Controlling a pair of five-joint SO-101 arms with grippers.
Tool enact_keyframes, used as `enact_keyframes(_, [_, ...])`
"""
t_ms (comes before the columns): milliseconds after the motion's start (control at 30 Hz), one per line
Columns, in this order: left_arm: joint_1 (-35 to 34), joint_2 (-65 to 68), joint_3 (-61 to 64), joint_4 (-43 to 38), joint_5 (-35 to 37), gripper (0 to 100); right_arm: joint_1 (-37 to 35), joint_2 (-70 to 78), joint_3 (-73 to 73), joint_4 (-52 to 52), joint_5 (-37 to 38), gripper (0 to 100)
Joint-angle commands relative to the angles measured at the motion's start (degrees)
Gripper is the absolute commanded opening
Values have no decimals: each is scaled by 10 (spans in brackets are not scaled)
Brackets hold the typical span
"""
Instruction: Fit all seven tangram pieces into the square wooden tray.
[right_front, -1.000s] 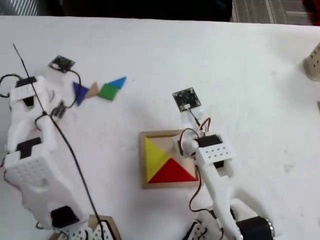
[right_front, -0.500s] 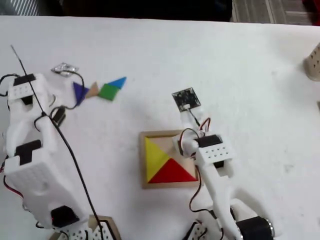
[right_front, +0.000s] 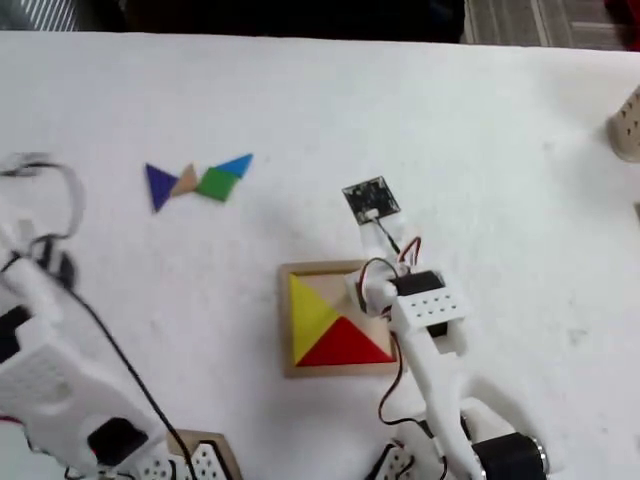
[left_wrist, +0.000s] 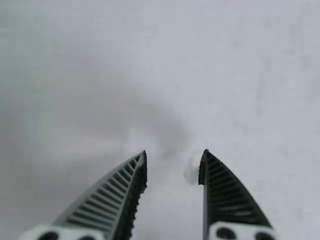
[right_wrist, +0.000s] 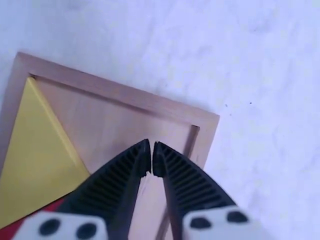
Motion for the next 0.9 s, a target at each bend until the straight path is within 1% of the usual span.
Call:
enact_keyframes(0, [-89,-37,-35,-3,6,186,4,-13,-3,-8,7,18])
enact_keyframes(267, [-186,-41,-43,-1,10,186,4,-13,-3,-8,8,18])
enact_keyframes(400, [-205,-43,-47,28,4,183,4,-13,-3,-8,8,18])
enact_keyframes(500, [-218,-59,-52,31,-24,167,4,-13,-3,-8,8,18])
enact_keyframes(633, [-266,-106,-68,12,6,167,4,-13,-3,-8,8,18])
enact_keyframes(733, [-299,-125,-75,0,29,191,4,-13,-3,-8,8,18])
enact_keyframes(867, [-312,-125,-71,-27,34,196,4,-13,-3,-8,8,18])
